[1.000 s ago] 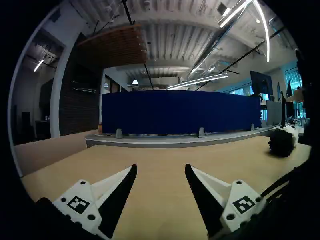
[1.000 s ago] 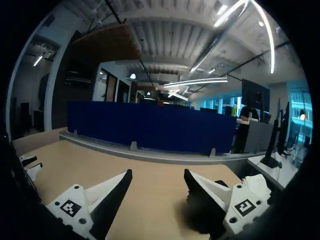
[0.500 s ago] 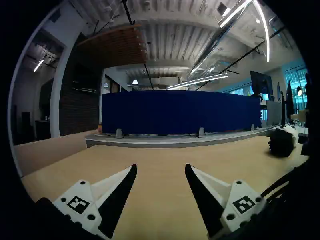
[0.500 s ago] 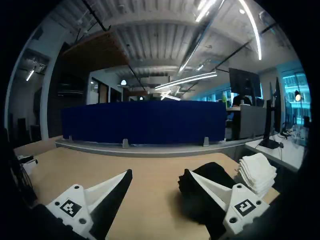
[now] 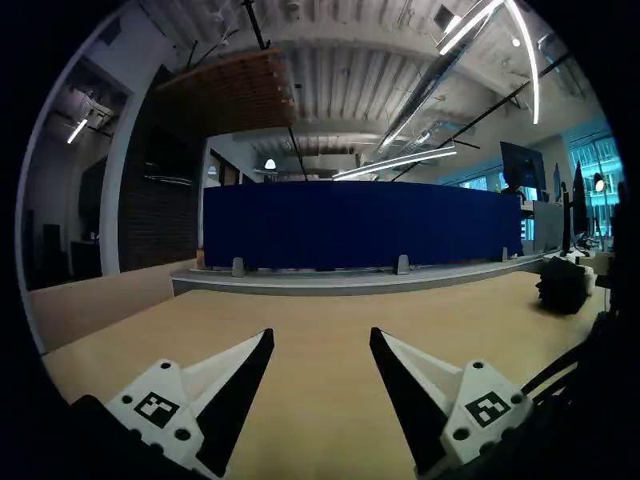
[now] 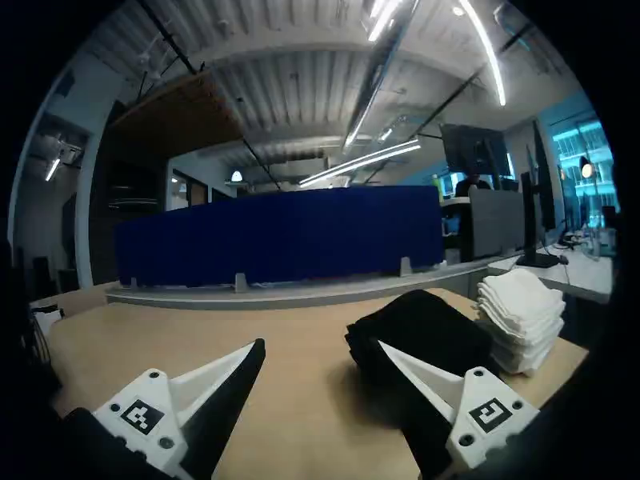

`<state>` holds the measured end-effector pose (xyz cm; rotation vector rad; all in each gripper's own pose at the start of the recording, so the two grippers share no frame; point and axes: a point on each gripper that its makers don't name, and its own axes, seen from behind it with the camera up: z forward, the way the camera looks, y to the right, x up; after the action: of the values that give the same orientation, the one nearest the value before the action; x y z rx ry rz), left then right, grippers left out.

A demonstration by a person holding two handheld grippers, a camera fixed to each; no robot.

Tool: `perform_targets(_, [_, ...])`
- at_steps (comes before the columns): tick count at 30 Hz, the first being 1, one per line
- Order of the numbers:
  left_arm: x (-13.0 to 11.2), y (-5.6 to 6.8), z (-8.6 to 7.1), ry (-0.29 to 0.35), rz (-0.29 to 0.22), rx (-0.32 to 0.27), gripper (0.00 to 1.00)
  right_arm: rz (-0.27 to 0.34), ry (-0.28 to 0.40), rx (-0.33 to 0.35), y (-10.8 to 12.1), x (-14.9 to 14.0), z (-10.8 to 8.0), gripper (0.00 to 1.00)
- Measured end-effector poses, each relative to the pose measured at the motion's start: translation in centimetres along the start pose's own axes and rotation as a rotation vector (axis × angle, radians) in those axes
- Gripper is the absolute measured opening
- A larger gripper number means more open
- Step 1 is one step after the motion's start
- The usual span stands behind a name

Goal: Fold towel

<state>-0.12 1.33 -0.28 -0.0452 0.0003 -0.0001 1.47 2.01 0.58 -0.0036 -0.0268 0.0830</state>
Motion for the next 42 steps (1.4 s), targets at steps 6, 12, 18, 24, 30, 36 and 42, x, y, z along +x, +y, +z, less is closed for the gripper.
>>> perform_targets(6, [0.0,0.0,0.1,0.0,0.0,0.0,0.88,0.006,0.001,0.001,-0.2,-0.5,0.2,1.0])
perform_targets(12, [0.0,0.0,0.1,0.0,0.0,0.0,0.88,0.042,0.003,0.007,-0.7,-0.8,0.0,1.0])
perform_targets(18, [0.0,0.1,0.1,0.0,0.0,0.0,0.88,0.045,0.006,0.012,-0.9,-0.9,-0.3,1.0])
perform_targets(24, [0.0,0.1,0.1,0.0,0.0,0.0,0.88,0.044,0.019,0.018,-1.4,-0.8,0.0,1.0])
perform_targets(30, [0.0,0.1,0.1,0.0,0.0,0.0,0.88,0.01,0.025,0.025,-1.8,-1.0,0.0,1.0])
perform_targets(36, [0.0,0.1,0.1,0.0,0.0,0.0,0.88,-0.058,0.025,0.031,-2.6,-1.7,0.2,1.0])
perform_targets(42, [0.0,0.1,0.1,0.0,-0.001,0.0,0.88,-0.079,0.026,0.028,-2.7,-1.6,0.1,1.0])
